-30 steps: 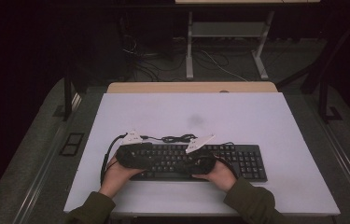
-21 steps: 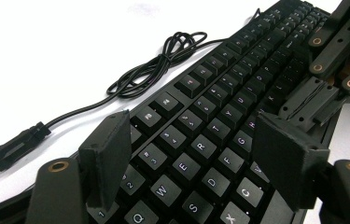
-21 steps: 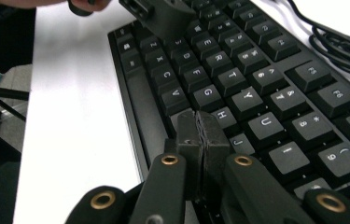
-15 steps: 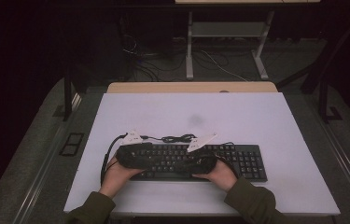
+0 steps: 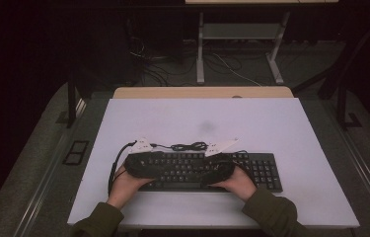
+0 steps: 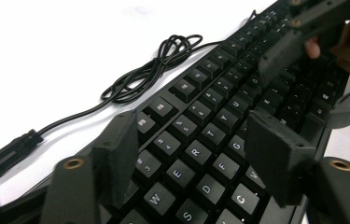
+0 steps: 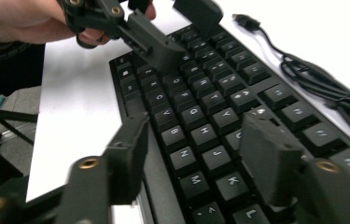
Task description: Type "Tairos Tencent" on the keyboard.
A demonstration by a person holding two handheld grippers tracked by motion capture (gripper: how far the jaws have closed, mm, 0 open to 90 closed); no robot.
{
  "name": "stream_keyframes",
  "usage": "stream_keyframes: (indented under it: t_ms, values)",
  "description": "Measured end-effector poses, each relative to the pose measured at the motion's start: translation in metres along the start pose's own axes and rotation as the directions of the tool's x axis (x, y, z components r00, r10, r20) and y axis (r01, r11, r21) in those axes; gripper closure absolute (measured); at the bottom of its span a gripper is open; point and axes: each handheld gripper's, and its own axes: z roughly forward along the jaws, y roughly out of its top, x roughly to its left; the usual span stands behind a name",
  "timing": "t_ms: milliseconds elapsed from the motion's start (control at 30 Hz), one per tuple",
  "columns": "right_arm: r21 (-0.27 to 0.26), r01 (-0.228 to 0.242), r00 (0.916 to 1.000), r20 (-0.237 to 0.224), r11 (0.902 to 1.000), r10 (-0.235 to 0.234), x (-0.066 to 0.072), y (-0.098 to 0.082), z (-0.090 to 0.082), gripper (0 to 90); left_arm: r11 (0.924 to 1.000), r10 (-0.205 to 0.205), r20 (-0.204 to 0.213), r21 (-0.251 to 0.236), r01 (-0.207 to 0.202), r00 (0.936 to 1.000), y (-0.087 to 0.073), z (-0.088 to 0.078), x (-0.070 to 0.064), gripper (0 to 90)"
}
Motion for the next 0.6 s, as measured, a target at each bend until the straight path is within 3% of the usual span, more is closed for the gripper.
stream_keyframes:
  t_ms: [167, 400, 533, 600]
  values:
    - [-0.019, -0.001, 0.9999, 0.015, 0.9998, 0.001, -0.005, -0.002, -0.007, 30.3, 1.0, 0.008, 0.026, 0.006, -0.008, 0.9996, 0.002, 0.004, -0.003, 48.7]
    - [-0.034, -0.004, 0.9991, 0.041, 0.9994, 0.005, -0.011, -0.005, -0.015, 27.4, 0.9993, 0.017, 0.082, 0.032, -0.019, 0.9965, 0.004, 0.015, -0.005, 74.7]
    - [-0.038, -0.006, 0.9988, 0.048, 0.9993, 0.008, -0.013, -0.006, -0.017, 26.9, 0.9983, 0.03, 0.085, 0.047, -0.034, 0.9959, 0.007, 0.02, -0.008, 87.7]
    - [-0.039, -0.002, 0.9987, 0.05, 0.9992, 0.004, -0.014, -0.006, -0.017, 25.9, 0.9976, 0.036, 0.077, 0.056, -0.041, 0.9963, 0.007, 0.022, -0.008, 89.0]
